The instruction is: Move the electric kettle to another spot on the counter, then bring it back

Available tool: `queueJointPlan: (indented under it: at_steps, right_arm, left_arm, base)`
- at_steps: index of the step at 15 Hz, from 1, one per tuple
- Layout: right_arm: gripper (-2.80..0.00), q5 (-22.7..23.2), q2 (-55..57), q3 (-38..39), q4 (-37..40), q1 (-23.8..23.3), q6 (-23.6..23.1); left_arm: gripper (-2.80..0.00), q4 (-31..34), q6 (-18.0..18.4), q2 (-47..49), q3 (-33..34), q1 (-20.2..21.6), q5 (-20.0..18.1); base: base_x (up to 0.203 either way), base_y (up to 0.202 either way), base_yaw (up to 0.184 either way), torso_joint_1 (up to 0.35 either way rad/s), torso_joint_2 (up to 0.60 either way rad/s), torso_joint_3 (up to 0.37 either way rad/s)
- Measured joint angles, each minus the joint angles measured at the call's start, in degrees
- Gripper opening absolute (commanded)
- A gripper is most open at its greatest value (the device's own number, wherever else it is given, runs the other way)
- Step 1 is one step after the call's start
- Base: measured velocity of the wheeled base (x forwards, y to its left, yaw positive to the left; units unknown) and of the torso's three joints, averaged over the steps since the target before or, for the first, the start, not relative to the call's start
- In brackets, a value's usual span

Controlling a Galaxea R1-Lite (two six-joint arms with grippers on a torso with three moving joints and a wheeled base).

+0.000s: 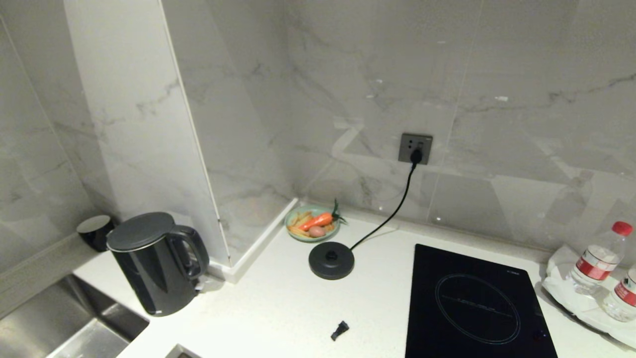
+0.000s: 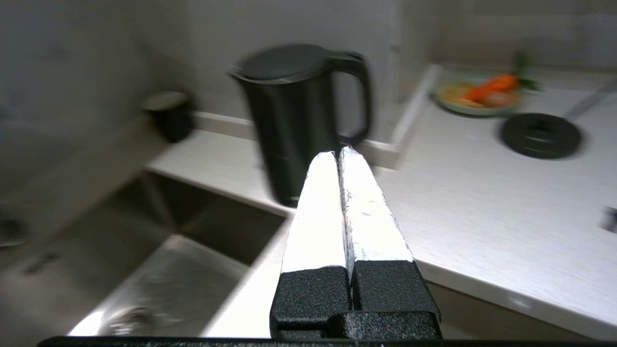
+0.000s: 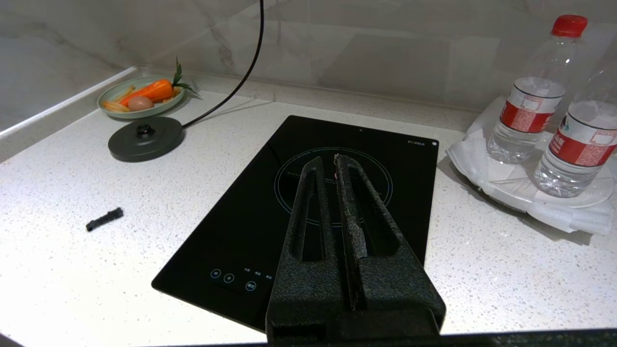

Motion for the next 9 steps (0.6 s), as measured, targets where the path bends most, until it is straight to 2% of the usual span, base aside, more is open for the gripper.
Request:
queueJointPlan:
  at_steps: [2,7,9]
  right_arm:
    - [-2.80,0.00,0.00,0.00,-0.02,0.00,-0.06]
    - [-2.80,-0.02,0.00,0.00,0.00,0.00,-0.38]
    - [-2.80,0.00,0.00,-0.02,-0.02,0.00,-0.45]
  left_arm:
    - [-2.80,0.16,-3.19,-1.13,2.43,0.06,-5.32]
    - [-2.80,0.18,-3.42,-1.92,3.24,0.06,-5.83]
    - [-2.80,0.22,-3.39,-1.97,3.24,0.11,-5.84]
  base:
    - [0.000,0.000,0.000,0.000,0.00,0.000]
    - [0.000,0.000,0.000,0.000,0.00,0.000]
    - [0.006,-0.006,0.132,0.007,0.00,0.000]
